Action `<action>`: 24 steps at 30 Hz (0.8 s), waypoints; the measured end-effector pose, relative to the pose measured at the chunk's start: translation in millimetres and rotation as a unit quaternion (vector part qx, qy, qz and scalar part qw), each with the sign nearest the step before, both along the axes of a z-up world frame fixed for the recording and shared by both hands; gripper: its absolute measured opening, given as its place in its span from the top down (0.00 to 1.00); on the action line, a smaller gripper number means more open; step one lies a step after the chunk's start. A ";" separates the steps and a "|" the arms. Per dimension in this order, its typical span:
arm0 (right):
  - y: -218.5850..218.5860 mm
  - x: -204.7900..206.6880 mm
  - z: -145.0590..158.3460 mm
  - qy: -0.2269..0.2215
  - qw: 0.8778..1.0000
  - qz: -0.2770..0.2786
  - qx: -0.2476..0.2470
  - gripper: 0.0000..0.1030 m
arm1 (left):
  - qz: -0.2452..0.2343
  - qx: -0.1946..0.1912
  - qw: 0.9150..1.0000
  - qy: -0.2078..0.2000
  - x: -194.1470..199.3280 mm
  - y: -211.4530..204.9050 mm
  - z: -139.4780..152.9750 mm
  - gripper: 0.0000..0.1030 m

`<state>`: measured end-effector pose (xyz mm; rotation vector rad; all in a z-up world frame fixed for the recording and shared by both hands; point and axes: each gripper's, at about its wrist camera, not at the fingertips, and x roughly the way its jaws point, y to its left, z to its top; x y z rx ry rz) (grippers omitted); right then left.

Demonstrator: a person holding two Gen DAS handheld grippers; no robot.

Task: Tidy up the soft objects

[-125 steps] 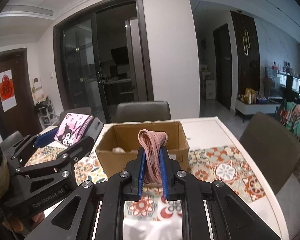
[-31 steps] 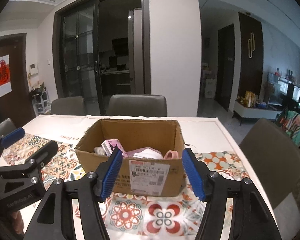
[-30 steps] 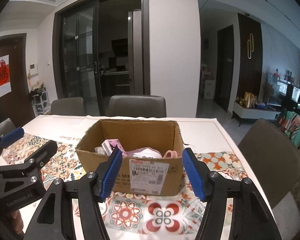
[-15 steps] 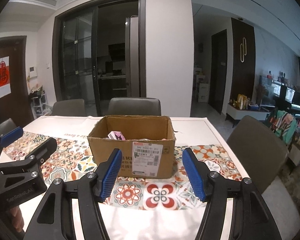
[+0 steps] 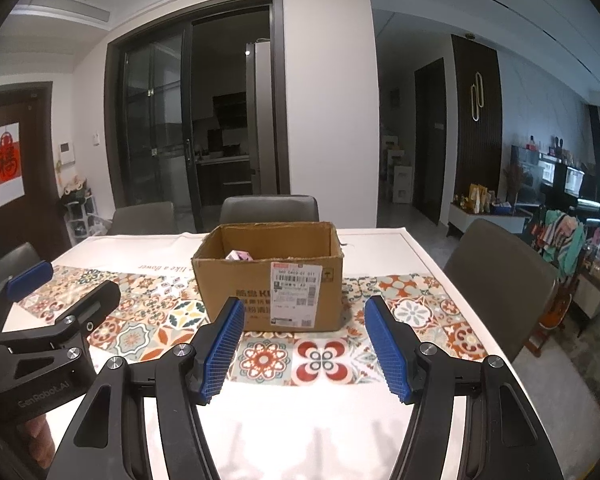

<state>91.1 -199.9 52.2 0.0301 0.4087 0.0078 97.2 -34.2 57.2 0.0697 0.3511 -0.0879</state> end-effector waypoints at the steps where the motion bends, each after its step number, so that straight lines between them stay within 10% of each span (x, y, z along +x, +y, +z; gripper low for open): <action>1: 0.0 -1.9 -0.4 0.000 1.000 0.000 0.002 0.38 | 0.000 0.001 1.000 -0.001 -1.9 -0.1 -0.3 0.00; 24: -3.7 -18.7 -14.9 0.015 1.000 0.002 0.021 0.38 | -0.002 0.005 1.000 -0.001 -20.2 0.7 -5.4 0.00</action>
